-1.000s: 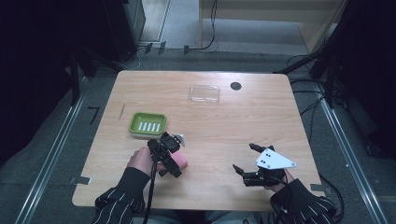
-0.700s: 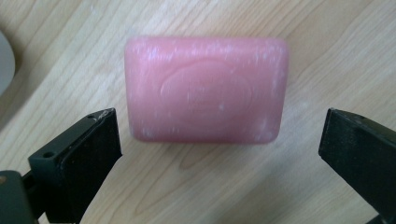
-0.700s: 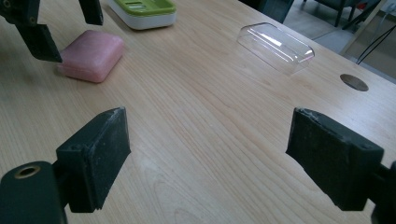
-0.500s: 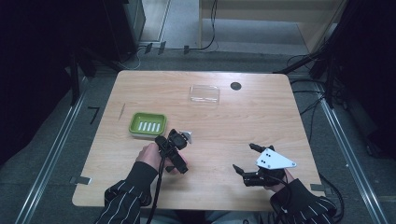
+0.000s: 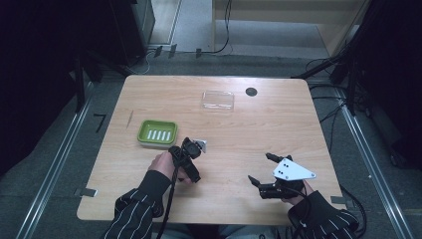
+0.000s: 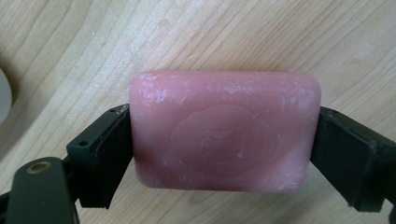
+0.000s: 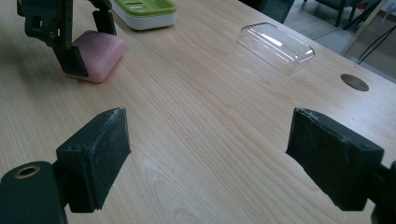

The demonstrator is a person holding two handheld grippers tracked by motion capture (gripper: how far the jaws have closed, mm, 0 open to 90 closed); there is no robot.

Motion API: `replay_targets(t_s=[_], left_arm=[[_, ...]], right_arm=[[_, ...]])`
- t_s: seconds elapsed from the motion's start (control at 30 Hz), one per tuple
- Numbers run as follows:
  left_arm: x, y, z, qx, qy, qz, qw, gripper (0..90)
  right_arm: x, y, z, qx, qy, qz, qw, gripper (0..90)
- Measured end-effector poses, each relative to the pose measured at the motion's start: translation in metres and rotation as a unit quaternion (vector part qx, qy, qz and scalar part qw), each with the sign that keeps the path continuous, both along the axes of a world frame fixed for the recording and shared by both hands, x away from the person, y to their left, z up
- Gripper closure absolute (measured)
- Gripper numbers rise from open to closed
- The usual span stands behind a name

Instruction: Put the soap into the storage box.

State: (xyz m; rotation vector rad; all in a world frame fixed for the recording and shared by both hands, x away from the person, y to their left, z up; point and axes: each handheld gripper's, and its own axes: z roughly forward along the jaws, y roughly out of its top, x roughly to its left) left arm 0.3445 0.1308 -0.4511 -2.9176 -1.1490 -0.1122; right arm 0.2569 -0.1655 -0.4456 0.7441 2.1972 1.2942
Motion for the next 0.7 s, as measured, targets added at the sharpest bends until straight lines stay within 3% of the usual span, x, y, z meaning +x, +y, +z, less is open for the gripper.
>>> replay_targets(t_s=[0.5, 0.7], left_arm=[[-0.0007, -0.0028, -0.0076, 0.014, -0.005, -0.005, 0.9999, 13.2], [0.0012, 0.0003, -0.0094, 0.001, 0.001, -0.001, 1.0000, 13.3]], right_arm=[[-0.0001, -0.0004, 0.0001, 0.001, 0.001, 0.000, 1.0000, 13.8], [-0.0001, -0.0003, 0.0002, 0.001, 0.001, 0.000, 1.0000, 13.8]])
